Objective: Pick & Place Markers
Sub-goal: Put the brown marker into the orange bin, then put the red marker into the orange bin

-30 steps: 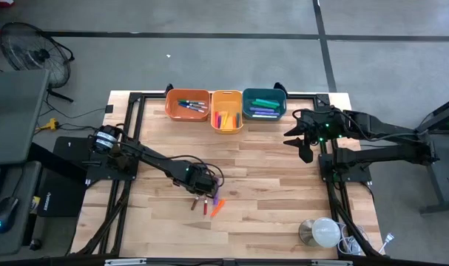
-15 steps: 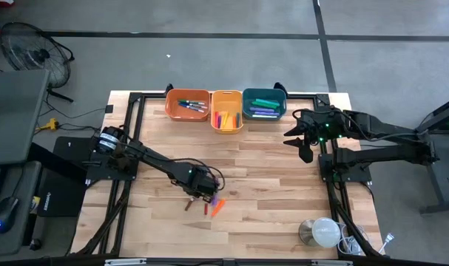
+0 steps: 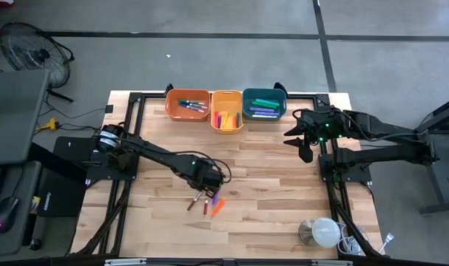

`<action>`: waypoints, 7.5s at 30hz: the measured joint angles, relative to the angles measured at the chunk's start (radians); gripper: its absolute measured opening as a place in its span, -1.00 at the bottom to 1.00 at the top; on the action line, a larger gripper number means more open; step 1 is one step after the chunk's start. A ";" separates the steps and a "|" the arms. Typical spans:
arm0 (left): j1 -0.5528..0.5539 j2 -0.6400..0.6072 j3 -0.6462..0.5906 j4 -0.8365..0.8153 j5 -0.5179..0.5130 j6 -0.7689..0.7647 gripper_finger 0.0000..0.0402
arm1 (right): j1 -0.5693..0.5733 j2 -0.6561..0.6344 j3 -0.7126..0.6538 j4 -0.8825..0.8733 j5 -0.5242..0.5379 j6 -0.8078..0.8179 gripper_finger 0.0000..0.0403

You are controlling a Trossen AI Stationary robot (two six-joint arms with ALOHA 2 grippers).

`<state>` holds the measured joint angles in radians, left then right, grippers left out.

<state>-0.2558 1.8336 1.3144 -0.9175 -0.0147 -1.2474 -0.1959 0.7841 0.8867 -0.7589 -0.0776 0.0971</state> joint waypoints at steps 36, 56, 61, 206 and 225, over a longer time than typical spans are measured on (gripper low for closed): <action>-0.051 0.193 0.007 0.026 0.147 0.035 0.00 | 0.000 0.000 0.000 -0.030 0.000 0.002 -0.34; -0.059 0.201 0.002 0.091 0.133 0.031 -0.38 | 0.000 0.000 0.000 -0.035 0.000 0.019 -0.34; -0.059 0.201 0.002 0.102 0.132 0.031 -0.62 | 0.000 0.000 0.000 -0.039 0.000 0.019 -0.34; 0.788 -0.100 0.114 -0.338 -0.281 1.323 -0.42 | 0.000 0.093 0.000 -0.039 0.228 0.259 -0.34; 0.425 -0.160 0.113 -0.306 -0.180 0.651 -0.42 | 0.000 0.093 0.000 -0.121 0.135 0.212 -0.34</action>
<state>0.1691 1.6737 1.4275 -1.2237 -0.1950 -0.5963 -0.1959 0.8768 0.8871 -0.8798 0.0576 0.3086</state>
